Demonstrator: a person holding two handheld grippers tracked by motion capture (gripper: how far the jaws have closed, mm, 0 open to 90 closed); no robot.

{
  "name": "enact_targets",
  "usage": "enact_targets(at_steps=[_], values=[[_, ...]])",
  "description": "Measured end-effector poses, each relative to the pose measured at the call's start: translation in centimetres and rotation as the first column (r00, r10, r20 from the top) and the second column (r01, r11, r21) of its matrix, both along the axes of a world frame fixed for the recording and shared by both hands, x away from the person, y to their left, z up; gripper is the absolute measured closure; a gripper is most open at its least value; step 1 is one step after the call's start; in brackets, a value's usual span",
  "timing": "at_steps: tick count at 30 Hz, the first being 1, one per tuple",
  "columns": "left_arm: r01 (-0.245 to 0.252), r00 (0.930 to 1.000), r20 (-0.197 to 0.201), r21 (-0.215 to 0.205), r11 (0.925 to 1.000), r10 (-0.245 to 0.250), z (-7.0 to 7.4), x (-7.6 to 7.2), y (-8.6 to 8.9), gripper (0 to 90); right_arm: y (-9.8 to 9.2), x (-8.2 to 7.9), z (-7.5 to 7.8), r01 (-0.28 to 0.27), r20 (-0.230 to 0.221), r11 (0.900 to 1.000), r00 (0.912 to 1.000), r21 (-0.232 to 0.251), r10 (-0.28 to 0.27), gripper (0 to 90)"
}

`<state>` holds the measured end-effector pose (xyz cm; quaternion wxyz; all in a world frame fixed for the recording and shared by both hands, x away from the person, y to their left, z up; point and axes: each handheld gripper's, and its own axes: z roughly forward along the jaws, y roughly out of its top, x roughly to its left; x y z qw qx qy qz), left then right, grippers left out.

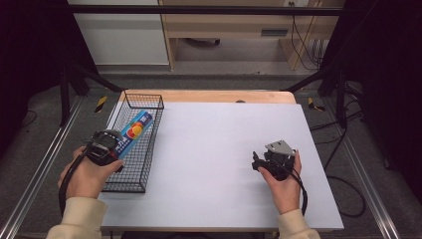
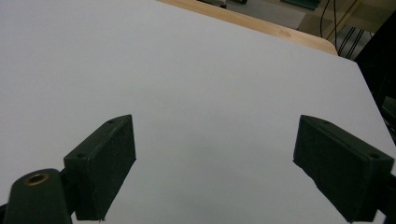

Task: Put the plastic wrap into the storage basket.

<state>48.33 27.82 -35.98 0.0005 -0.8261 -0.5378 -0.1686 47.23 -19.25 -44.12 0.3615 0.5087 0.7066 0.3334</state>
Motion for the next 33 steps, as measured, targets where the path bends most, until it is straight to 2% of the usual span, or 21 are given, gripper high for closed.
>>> enact_targets(at_steps=[2,6,11,14,19,24,25,26,27,29,31,32,33], values=[[-0.006,1.0,-0.004,-0.002,1.0,0.006,0.0,0.1,0.0,31.6,0.0,0.0,0.0,-0.002,-0.002,1.0,1.0,-0.002,0.002,13.1],[0.0,0.9997,-0.023,0.072,0.9974,0.002,-0.4,0.3,-0.6,31.6,0.0,0.0,-0.1,-0.004,-0.006,1.0,1.0,-0.002,0.004,13.1],[0.001,0.9988,-0.048,0.087,0.9962,0.003,-0.7,0.9,-1.1,31.6,-0.1,0.1,-0.1,-0.005,-0.01,1.0,0.9999,-0.003,0.005,13.2],[0.006,0.9955,-0.095,0.103,0.9947,0.004,-1.2,1.3,-1.1,31.6,-0.1,0.1,-0.1,-0.004,-0.014,1.0,0.9999,-0.004,0.003,13.2],[-0.002,0.9909,-0.134,0.076,0.9971,0.012,-2.4,1.4,-1.0,31.6,-0.1,0.2,-0.2,-0.005,-0.016,1.0,0.9999,-0.009,0.005,13.1],[0.0,0.9908,-0.135,0.074,0.9973,0.01,-2.4,1.4,-1.0,31.5,-0.1,0.2,-0.2,-0.007,-0.019,1.0,0.9998,-0.011,0.007,13.0],[0.01,0.9919,-0.127,0.078,0.9969,0.0,-2.4,1.3,-1.0,31.4,-0.1,0.2,-0.2,-0.011,-0.025,1.0,0.9996,-0.013,0.01,12.6],[0.017,0.9954,-0.095,0.072,0.9973,-0.01,-2.1,1.2,-1.1,28.4,-0.1,0.2,-0.2,-0.012,-0.025,1.0,0.9996,-0.015,0.012,12.3],[0.017,0.9954,-0.095,0.072,0.9973,-0.01,-2.1,1.2,-1.1,21.8,-0.1,0.1,-0.2,-0.013,-0.027,1.0,0.9996,-0.017,0.012,12.2],[0.045,0.999,-0.003,0.084,0.9955,-0.045,0.0,0.4,-1.5,20.8,-0.1,0.1,-0.2,-0.015,-0.024,1.0,0.9996,-0.024,0.014,11.6],[0.072,0.9941,0.077,0.075,0.9946,-0.077,1.3,-0.4,-1.9,14.8,-0.2,0.1,-0.2,-0.018,-0.022,0.999,0.9996,-0.029,0.018,9.8],[0.09,0.9871,0.127,0.06,0.9941,-0.097,2.0,-0.9,-2.2,14.5,-0.3,0.1,-0.2,-0.019,-0.021,0.999,0.9996,-0.026,0.019,9.3],[0.09,0.9871,0.127,0.06,0.9941,-0.097,2.0,-0.9,-2.2,12.7,-0.4,0.1,-0.2,-0.02,-0.022,0.999,0.9996,-0.025,0.02,8.7]])
